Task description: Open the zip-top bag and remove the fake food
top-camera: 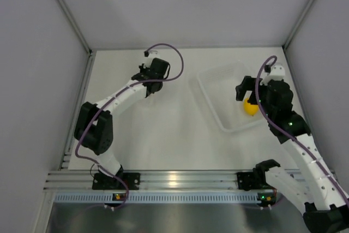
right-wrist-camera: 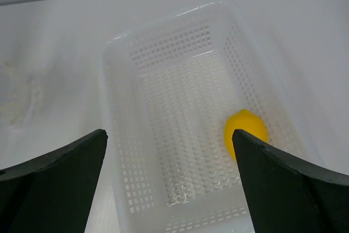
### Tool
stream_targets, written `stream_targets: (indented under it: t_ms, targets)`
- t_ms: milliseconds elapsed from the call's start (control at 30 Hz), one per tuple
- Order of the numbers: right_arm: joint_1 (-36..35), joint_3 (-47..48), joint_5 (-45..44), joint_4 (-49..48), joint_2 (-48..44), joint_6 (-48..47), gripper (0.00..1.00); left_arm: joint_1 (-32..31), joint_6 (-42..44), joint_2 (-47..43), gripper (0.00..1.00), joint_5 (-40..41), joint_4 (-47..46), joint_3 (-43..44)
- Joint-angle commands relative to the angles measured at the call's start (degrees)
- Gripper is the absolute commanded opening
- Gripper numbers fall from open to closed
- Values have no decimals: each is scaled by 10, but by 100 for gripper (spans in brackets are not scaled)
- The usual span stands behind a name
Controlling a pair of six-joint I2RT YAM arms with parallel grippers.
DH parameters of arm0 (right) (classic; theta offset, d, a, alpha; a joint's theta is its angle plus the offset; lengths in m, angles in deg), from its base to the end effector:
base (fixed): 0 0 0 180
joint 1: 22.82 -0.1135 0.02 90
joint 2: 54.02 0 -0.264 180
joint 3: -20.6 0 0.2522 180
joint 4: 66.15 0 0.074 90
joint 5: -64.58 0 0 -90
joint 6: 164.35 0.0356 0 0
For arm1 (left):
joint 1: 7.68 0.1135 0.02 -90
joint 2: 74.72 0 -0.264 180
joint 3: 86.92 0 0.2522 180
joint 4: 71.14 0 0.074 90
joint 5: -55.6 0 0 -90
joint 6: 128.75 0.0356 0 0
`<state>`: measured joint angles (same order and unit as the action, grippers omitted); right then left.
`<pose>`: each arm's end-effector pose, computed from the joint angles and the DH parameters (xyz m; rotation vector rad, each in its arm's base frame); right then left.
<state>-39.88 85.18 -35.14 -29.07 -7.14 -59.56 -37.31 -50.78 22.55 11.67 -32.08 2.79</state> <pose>0.1764 0.0479 0.3467 0.0770 1.9082 0.2146 0.3353 -0.1612 0.2705 -0.0299 2.1468 0.5419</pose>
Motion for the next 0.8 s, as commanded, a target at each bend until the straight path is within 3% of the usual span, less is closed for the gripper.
stream_targets:
  t_ms: [0,200,300,500,767]
  targets:
    - [5,-7,17,23,-63,0,99,-27,25,62,8,15,9,48]
    - [5,12,15,73,-124,-15,99,-58,18,96,33,-2,9,87]
    - [5,23,14,91,-134,-25,99,-68,3,85,67,-13,7,99]
    - [5,19,4,97,-146,-35,99,-69,-41,-11,98,-34,-5,87]
    - [5,43,-22,132,-137,-41,99,-65,-93,-203,98,-56,-33,-17]
